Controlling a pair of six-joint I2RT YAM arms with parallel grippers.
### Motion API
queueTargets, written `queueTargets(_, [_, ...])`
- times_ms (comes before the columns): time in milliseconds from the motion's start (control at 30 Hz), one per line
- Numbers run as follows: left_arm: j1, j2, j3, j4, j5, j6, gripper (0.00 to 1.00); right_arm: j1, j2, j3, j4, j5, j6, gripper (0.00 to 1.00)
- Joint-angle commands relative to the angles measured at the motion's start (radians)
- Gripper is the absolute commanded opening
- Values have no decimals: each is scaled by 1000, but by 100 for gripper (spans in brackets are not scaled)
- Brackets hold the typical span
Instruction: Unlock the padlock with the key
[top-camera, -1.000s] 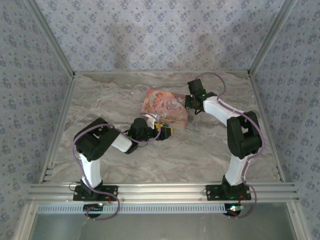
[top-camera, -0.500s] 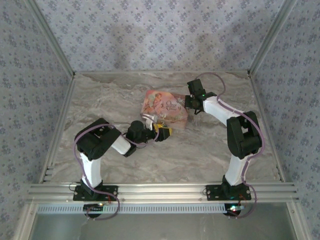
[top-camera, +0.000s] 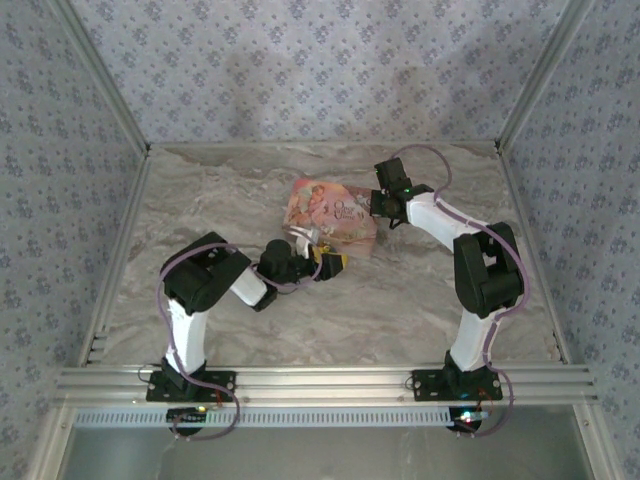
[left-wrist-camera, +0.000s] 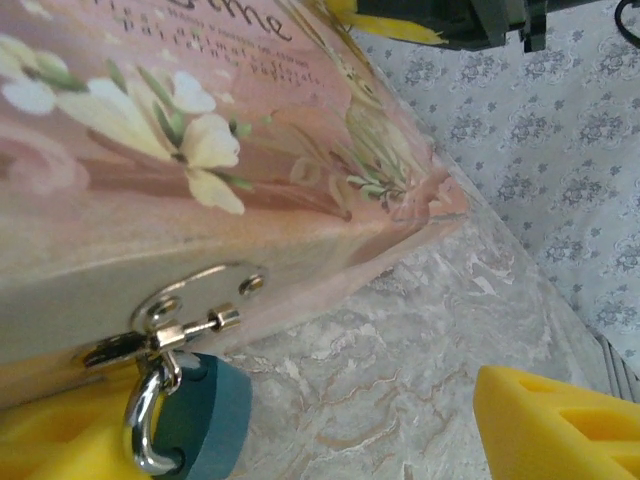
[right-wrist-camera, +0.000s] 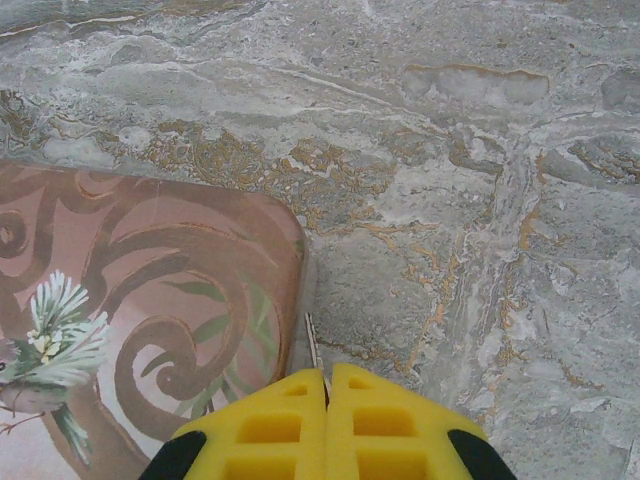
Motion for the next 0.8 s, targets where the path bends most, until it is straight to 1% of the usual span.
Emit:
queueTargets(0, [6,30,3,75,3,-31,72,15,18,20,-37,-27,18,0])
queueTargets(100, [19,41,5,89,30,-53,60,13,17,20,-39,-27,18,0])
queueTargets(300, [49,26,1,66,48,-75,58,15,16,19,-34,-27,18,0])
queueTargets(367, [57,17,-3,51,61,-68,52,15,15,15,-30,-29,21,0])
queueTargets(400, [61,13,-5,41,67,-67,51,15,16,13,-28,-28,21,0])
queueTargets(467, [67,12,-4,31,82,-65,43,15,17,11,-27,-28,21,0])
queueTargets(500, [68,11,-3,27,88,-67,42,15,17,11,-27,-26,20,0])
queueTargets(567, [70,12,0,13,99,-65,33,15,17,10,-27,-28,21,0])
queueTargets(600, [71,12,4,2,108,-62,31,14,18,11,-28,-28,21,0])
queueTargets(767, [77,12,7,-23,131,-63,27,14,14,10,-30,-26,23,0])
